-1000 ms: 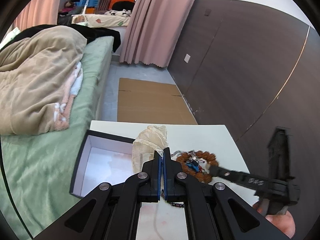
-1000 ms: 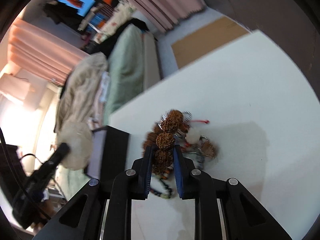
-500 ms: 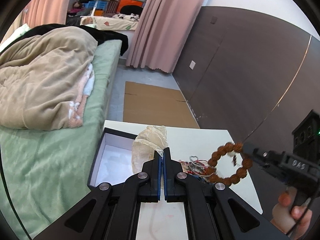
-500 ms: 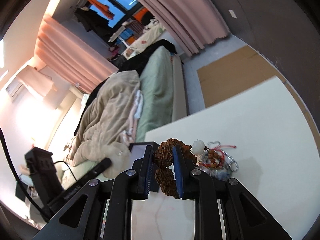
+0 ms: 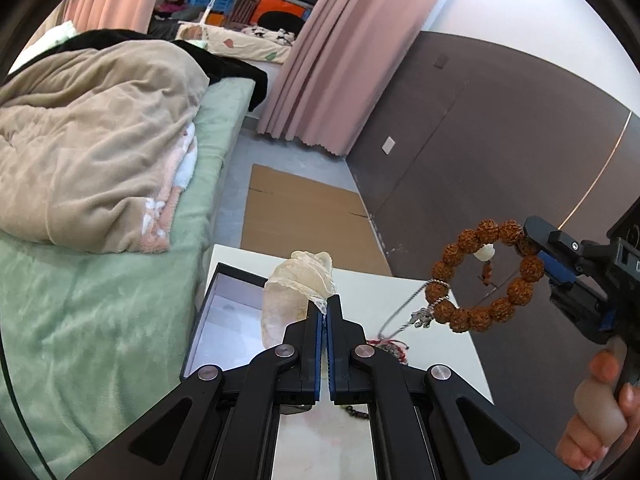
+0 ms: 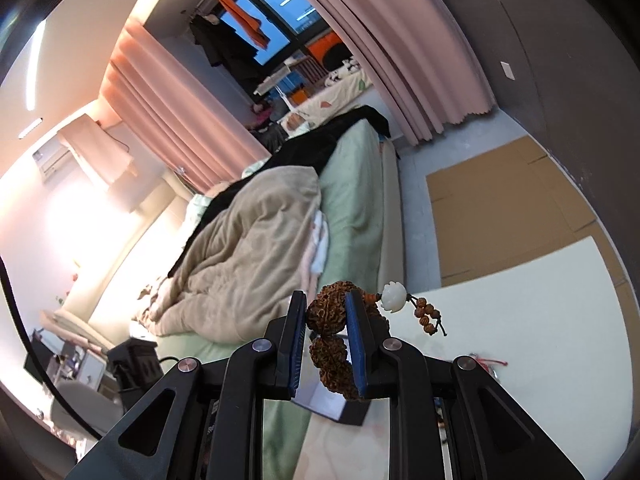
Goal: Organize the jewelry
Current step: 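Lower the white flower into the black box and open the left gripper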
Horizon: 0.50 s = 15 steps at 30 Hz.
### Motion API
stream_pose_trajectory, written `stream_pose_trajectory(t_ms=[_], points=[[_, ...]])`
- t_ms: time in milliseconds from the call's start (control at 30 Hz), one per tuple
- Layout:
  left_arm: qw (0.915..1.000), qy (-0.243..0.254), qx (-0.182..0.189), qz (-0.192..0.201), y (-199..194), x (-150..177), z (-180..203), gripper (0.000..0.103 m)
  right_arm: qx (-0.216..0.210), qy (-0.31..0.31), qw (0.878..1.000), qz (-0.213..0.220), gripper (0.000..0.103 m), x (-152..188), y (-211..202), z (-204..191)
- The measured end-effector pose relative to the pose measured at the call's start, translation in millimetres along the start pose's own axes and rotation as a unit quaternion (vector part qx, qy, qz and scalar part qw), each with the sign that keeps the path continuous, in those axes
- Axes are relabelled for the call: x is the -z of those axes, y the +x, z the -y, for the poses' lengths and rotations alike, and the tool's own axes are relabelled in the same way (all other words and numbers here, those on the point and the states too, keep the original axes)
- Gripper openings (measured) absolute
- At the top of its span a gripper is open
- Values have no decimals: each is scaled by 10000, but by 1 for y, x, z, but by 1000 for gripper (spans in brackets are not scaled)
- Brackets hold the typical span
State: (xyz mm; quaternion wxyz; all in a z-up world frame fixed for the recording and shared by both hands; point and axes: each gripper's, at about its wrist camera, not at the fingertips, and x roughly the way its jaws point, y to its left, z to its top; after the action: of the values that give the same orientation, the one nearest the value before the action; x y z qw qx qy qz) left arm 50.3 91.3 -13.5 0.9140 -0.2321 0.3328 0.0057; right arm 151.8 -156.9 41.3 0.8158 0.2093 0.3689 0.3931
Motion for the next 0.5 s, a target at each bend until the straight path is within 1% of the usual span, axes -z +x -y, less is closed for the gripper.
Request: stream_pose_trajectory(t_ms=[33,67,100,133,167,200,267,500], points=[[10000,-24,-2,-38,1,0,-1,5,-65,6,10000,24,21,2,1,1],[9999,-48,-28,-92,2,-1,-2,16,-139,34,9999,45,21,5,2,4],[9998,-90,-60,-147,4,0,-4,36,-205,85,9997,57,21,8,2,6],[9998,-137,-89,-145,4,0,-6,49,-257,199,9995,20,21,11,7,12],[9997,-211,-149,-54,2,0,-8,71,-264,270,9993,-53,21,13,13,15],[9995,-264,-181,67,-1,-1,-11,78,-264,296,9991,-115,21,14,17,16],[9987,-368,-205,298,-9,-4,-16,78,-268,281,9990,-210,21,17,26,15],[9944,-895,-316,472,-15,-13,-42,78,-422,273,9973,-532,22,26,56,4]])
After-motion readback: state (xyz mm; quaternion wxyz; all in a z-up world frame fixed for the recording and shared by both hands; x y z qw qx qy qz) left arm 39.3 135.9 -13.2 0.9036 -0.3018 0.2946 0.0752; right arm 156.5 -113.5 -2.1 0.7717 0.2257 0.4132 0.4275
